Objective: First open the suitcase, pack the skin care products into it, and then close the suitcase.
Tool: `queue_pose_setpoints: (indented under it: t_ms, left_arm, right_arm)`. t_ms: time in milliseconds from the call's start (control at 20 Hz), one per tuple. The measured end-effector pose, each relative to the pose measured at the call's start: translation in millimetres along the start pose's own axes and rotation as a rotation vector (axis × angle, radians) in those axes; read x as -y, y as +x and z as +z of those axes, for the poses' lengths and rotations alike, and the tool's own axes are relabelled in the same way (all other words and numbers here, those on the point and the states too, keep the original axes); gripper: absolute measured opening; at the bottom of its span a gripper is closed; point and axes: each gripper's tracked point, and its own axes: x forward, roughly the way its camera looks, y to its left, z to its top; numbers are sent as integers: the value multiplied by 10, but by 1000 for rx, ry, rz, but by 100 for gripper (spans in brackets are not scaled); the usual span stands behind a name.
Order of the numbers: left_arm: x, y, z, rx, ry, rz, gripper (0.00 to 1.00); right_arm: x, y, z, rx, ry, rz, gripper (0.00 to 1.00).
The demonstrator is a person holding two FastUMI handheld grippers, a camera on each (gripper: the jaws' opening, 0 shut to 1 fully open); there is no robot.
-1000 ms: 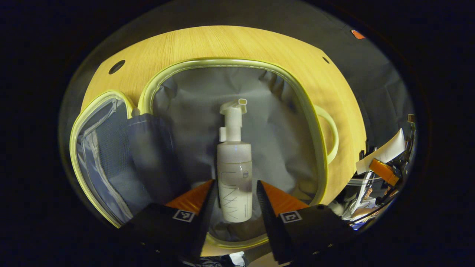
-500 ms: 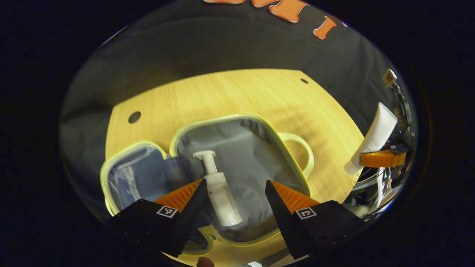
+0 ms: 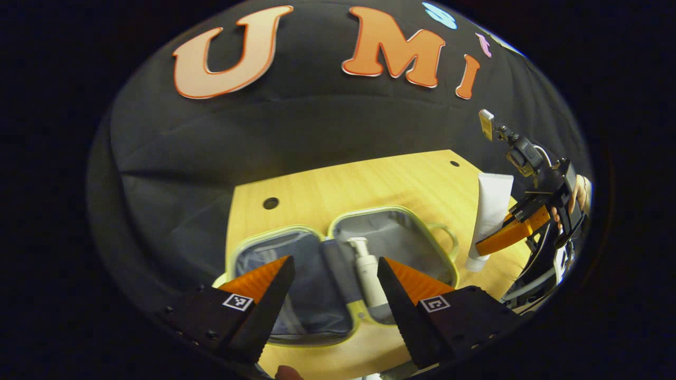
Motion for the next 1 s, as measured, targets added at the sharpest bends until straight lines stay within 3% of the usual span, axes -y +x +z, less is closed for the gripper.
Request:
queue_pose_setpoints:
  t_ms: [200,400,600,700,800,950,1000]
  left_arm:
    - [-402,-274,-288,-15,-44,82,99]
    - [-772,-440,-554,-41,-56,169,99]
    - [-941,-597,-754,-71,-110,195,99]
    - [-999,-538,-833,-81,-128,204,99]
    - [-1047,-554,-878,-89,-144,211,99]
    - [-1100,-541,-925,-97,-155,221,99]
    - [-1121,-553,-937,-95,-154,224,99]
  right_arm:
    - [-45,406,-49,-133,-9,-11,38]
    - [54,812,-30,-221,56,-55,38]
    - [86,1046,0,-259,98,-72,38]
    - [132,1136,-4,-272,106,-88,43]
    - [156,1211,-9,-273,118,-101,34]
    - [25,1239,32,-262,164,-63,45]
    - [-21,1253,88,-241,163,-49,61]
